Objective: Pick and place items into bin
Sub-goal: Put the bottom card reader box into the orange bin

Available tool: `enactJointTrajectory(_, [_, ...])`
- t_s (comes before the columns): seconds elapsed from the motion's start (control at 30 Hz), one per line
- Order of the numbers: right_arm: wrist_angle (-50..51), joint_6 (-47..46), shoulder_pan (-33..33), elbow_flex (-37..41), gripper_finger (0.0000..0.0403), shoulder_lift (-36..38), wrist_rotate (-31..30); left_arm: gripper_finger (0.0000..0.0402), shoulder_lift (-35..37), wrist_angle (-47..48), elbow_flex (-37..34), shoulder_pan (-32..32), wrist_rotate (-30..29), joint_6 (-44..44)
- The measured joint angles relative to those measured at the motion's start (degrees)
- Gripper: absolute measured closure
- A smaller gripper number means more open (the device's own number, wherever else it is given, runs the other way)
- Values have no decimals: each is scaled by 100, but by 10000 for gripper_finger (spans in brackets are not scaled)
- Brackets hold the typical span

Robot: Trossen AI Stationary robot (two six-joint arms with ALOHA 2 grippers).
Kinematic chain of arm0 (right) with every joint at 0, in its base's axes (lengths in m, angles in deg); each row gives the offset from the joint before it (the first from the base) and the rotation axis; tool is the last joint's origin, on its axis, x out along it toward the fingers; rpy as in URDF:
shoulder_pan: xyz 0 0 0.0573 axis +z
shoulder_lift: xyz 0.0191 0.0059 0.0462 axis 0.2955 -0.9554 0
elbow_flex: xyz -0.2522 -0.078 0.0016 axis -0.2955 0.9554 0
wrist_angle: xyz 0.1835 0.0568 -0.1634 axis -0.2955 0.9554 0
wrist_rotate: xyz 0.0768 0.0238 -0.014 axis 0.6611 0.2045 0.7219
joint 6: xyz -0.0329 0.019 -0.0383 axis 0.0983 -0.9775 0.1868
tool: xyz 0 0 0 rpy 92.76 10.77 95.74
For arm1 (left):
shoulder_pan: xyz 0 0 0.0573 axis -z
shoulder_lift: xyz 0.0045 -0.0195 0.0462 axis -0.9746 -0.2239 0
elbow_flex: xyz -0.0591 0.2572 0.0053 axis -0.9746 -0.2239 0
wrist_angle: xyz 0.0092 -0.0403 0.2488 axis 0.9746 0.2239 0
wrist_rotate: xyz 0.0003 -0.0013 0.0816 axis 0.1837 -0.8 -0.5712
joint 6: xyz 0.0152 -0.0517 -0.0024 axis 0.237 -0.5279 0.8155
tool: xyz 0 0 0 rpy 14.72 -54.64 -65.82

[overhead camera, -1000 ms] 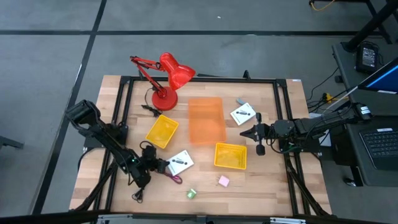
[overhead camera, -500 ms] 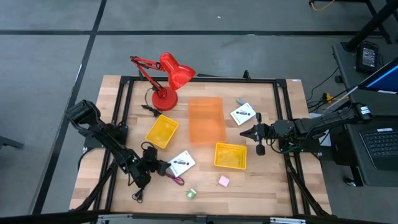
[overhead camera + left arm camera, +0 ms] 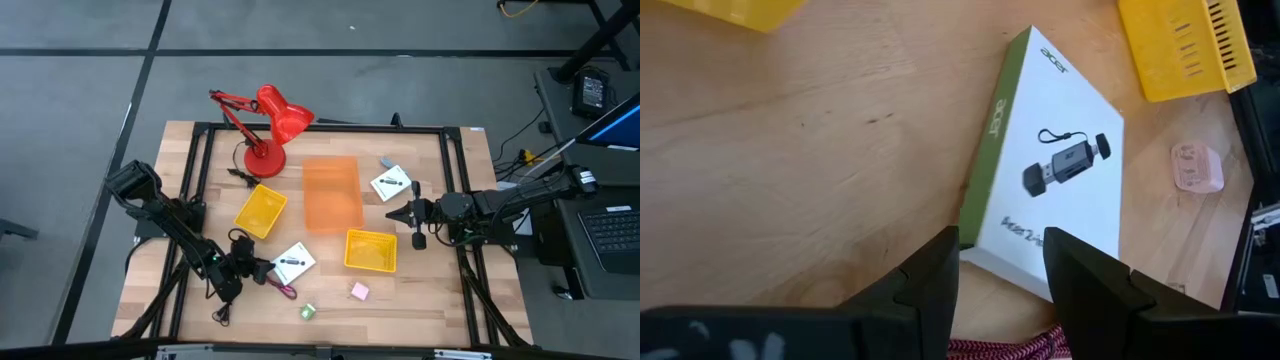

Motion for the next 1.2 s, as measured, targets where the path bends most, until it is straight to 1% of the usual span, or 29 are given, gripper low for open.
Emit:
enactJointTrajectory(0.4, [1, 0, -1, 2, 403, 0, 0, 258, 0, -125, 11, 0, -2, 566])
enactJointTrajectory(0.57, [0, 0, -2, 2, 403, 0, 0, 258, 2, -124, 11, 0, -133, 774])
enactJointTrajectory(0.67, [-27, 0, 0, 0, 403, 0, 0, 258, 158, -32, 11, 2, -139, 1085])
enactJointTrajectory(0.87, [-396, -20, 0, 2, 403, 0, 5, 258, 974, 406, 11, 4, -482, 2042])
enactJointTrajectory(0.97, [-698, -18, -2, 2, 403, 0, 276, 258, 1339, 435, 11, 4, -708, 2794])
enactJointTrajectory(1.07, [-970, -5, -1, -21, 403, 0, 651, 258, 1525, 491, 13, 4, -910, 3515])
enactJointTrajectory(1.2, [-970, -1, 0, -218, 403, -163, 706, 258, 1565, 519, 12, -23, -1047, 4100])
